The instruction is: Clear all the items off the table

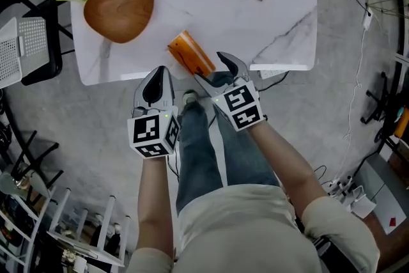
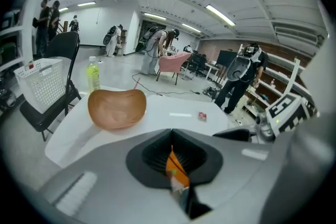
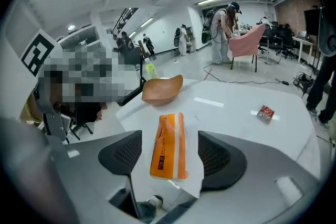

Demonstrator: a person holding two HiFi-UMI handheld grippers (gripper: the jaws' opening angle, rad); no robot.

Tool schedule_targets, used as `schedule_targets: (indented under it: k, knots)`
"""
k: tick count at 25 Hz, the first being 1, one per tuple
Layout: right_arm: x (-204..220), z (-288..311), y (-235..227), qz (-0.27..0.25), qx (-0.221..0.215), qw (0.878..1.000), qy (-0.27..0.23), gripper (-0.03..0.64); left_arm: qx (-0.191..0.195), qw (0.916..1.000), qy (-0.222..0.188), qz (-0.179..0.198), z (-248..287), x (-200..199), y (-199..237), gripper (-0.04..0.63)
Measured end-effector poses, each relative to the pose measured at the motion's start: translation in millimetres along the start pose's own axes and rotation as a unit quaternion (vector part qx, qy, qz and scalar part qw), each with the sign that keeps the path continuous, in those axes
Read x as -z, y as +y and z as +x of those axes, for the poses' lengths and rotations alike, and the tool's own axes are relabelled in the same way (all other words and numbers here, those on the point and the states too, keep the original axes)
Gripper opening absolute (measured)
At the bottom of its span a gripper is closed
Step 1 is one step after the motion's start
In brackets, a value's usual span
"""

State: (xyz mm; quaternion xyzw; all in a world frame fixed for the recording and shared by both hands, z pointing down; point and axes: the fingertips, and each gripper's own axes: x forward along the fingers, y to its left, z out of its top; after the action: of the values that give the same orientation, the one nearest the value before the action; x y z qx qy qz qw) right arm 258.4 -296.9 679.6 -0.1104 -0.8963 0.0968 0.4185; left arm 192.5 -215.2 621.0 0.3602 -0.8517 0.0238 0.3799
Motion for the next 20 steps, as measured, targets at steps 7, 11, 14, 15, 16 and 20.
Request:
schedule_targets:
  k: [7,11,14,15,16,20]
  knots:
    - [28.0,47.4,0.6,0.003,-0.006,1.0,0.025,0.368,-0.016,0.9996,0.012,-0.022,14.0,36.1,27.7,0.009]
    - [42.7,68.6,-0.8,-0.004,-0.009,0.999,0.043,0.391,-0.02,0.9992,0.019,-0.028,22.4,53.5,37.4,0.009]
    - [51.0,81.5,-0.9,-0.004,-0.013,0.999,0.053,0.4,-0.021,0.9991,0.023,-0.03,28.6,64.4,43.3,0.009]
    - [52.5,85.0,-0.4,-0.005,-0.014,0.998,0.054,0.403,-0.022,0.999,0.025,-0.03,30.5,67.4,45.2,0.009]
    - [54.1,88.4,0.2,-0.006,-0.015,0.998,0.054,0.405,-0.022,0.999,0.026,-0.03,32.5,70.0,46.9,0.009]
    - [62.3,98.6,-0.4,-0.002,-0.018,0.998,0.063,0.405,-0.024,0.9988,0.026,-0.034,39.1,76.4,51.6,0.009]
